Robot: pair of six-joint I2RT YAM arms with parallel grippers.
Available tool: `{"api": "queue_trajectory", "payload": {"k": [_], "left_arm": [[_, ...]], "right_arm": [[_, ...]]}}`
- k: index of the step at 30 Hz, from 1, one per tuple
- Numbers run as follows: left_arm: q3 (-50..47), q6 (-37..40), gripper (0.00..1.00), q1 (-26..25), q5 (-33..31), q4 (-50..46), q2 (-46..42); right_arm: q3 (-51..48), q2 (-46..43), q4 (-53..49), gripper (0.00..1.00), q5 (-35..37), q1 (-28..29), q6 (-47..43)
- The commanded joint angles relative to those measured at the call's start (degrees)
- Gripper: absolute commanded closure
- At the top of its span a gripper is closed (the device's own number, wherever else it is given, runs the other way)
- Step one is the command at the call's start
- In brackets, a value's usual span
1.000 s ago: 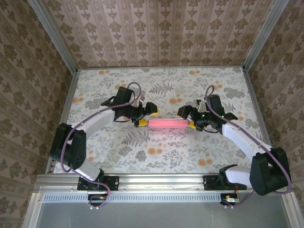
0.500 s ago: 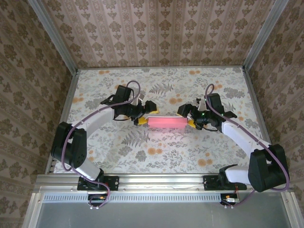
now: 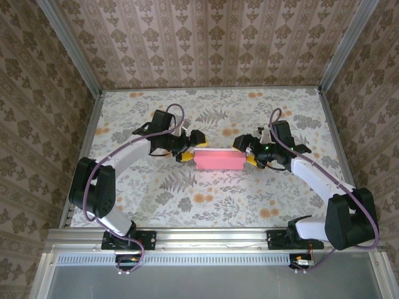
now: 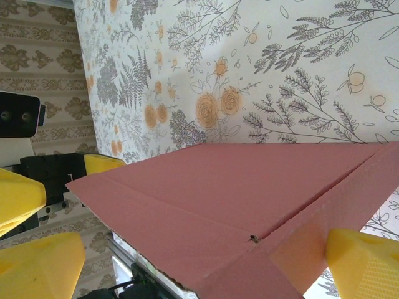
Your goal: Fold the paper box
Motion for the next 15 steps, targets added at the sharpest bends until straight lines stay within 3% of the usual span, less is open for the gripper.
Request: {"api": "queue_trajectory", "payload": {"k": [1, 15], "left_arm": [[0.87, 1.35, 0.0, 0.13, 2.02, -0.17, 0.66], [1.98, 3.54, 0.0, 0.72, 1.06, -2.94, -0.68]], "right_arm": [[1.27, 0.95, 1.33, 0.0, -2.13, -0.01, -0.92], [1.37, -0.57, -1.57, 0.0, 0.15, -1.12, -4.29]]}}
